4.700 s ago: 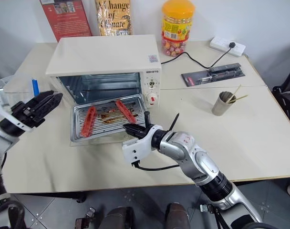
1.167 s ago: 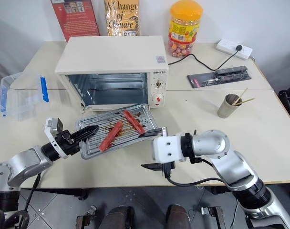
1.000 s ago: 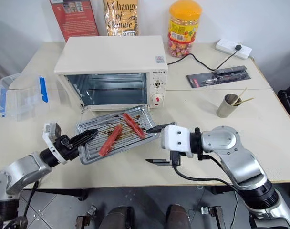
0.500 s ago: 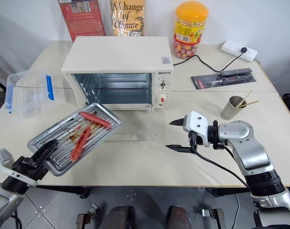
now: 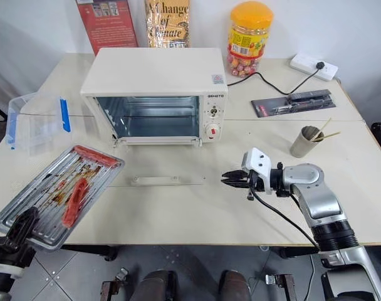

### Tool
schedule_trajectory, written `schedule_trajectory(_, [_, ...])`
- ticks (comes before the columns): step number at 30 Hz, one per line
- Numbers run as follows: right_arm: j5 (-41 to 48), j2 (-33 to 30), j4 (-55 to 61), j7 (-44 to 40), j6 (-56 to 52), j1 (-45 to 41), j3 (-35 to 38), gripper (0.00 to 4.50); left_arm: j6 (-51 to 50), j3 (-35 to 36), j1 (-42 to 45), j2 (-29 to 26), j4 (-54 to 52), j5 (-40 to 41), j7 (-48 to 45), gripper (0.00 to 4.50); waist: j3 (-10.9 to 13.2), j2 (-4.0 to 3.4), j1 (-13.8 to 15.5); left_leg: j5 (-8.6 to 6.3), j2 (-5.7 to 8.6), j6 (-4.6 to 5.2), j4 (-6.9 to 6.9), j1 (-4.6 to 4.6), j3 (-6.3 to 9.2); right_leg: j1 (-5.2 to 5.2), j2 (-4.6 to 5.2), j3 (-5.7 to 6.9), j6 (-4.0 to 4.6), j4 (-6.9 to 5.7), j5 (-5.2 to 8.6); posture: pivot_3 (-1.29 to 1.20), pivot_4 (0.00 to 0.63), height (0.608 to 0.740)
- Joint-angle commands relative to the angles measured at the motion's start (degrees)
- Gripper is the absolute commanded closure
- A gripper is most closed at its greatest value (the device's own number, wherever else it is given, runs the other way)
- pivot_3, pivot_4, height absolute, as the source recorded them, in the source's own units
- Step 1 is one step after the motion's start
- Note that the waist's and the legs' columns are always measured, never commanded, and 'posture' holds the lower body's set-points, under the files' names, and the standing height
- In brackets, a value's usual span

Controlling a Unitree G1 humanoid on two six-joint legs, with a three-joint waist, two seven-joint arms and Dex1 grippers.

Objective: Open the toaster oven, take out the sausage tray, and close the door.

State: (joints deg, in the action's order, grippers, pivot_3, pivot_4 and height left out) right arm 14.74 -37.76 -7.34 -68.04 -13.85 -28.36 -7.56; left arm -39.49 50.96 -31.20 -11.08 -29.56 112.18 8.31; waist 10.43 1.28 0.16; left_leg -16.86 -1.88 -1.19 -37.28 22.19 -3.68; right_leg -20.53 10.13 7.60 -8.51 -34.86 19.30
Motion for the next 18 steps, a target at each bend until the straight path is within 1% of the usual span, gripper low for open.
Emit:
schedule_trajectory(1, [-0.1,0.9,-0.5,-1.3,0.7,-1.5,-0.9,4.48,2.9,1.3,-2.6,1.4,-4.0,0.8,-2.6,4.5,0.0,0.0,-0.1,-0.01,0.0,0.01,0.0,0.0,-0.01,0.0,0.0,-0.01,0.0,0.01,0.0,0.0,0.15,0.74])
schedule_trajectory(5, [-2.8,1.5,-2.5,-3.5,1.6,-3.0,-4.9,4.48,5.4,2.1,-5.1,3.1,-5.1,0.8,-3.5,4.5,0.0,0.0,-0.3,-0.05,-0.02,0.0,0.02,0.0,-0.04,-0.02,-0.02,-0.03,0.0,0.05,0.0,0.0,0.15,0.74])
schedule_trajectory(9, [-3.5,4.5,-4.9,-3.8,4.0,-4.5,-6.3,4.48,7.6,2.5,-5.9,4.4,-5.1,0.8,-3.8,4.5,0.0,0.0,-0.2,-0.05,-0.04,0.0,0.01,0.01,-0.04,-0.02,-0.05,-0.02,0.0,0.09,0.0,0.0,0.15,0.74])
schedule_trajectory(13, [-4.5,8.6,-8.4,-4.0,6.8,-7.5,-7.7,4.48,10.1,3.2,-5.0,6.4,-3.7,0.8,-2.8,4.5,0.0,0.0,-0.3,-0.07,-0.03,0.02,-0.05,0.03,-0.04,-0.01,-0.05,-0.03,0.01,0.09,0.0,0.0,0.15,0.74])
schedule_trajectory(18, [-4.7,12.6,-11.5,-3.1,8.6,-11.3,-7.4,4.48,12.9,3.3,-2.9,7.6,-2.9,0.8,0.2,4.5,0.0,-0.01,-0.3,-0.08,-0.05,0.02,-0.05,0.04,-0.04,-0.02,-0.06,-0.02,0.0,0.09,0.0,0.0,0.15,0.74])
